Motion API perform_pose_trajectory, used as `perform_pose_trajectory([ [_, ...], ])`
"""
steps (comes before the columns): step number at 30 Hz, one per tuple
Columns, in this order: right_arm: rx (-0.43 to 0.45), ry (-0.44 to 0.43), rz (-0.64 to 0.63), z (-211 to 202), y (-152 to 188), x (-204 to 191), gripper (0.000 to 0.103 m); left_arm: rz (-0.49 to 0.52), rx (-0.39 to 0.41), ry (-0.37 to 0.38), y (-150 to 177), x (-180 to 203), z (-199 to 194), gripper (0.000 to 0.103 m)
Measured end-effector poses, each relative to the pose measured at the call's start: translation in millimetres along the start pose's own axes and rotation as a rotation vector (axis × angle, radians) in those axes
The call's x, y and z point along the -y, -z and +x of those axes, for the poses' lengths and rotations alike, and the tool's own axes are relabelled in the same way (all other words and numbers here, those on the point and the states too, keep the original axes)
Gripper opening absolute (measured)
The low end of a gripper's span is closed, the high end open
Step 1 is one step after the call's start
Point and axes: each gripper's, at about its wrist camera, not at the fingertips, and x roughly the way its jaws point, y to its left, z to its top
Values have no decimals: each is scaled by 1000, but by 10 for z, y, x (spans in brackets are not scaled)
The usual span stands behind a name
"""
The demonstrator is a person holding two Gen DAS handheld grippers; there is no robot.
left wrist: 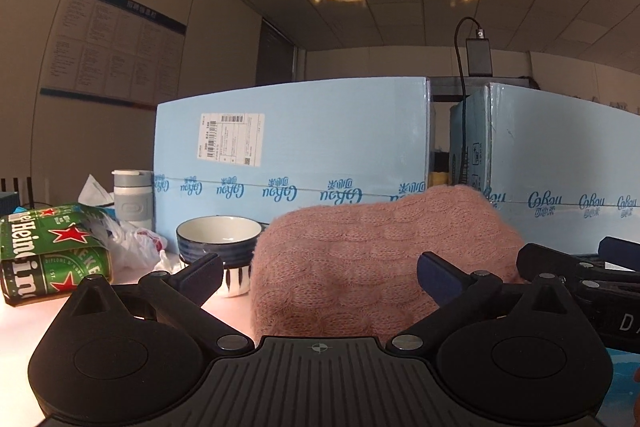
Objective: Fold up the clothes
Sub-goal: 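Lower the folded pink sweater and open both grippers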
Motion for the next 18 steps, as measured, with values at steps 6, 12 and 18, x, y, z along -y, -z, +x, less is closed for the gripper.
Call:
perform_pose_trajectory([
  [6,-8,-5,-17,11,0,-31,103,-20,8,-79,3,-58,-2,103],
  [12,-10,-5,-12,19,1,-25,103,-37,16,-50,3,-65,-79,103],
  [18,-8,-4,-13,26,4,-31,103,-44,15,-50,6,-59,-82,103],
])
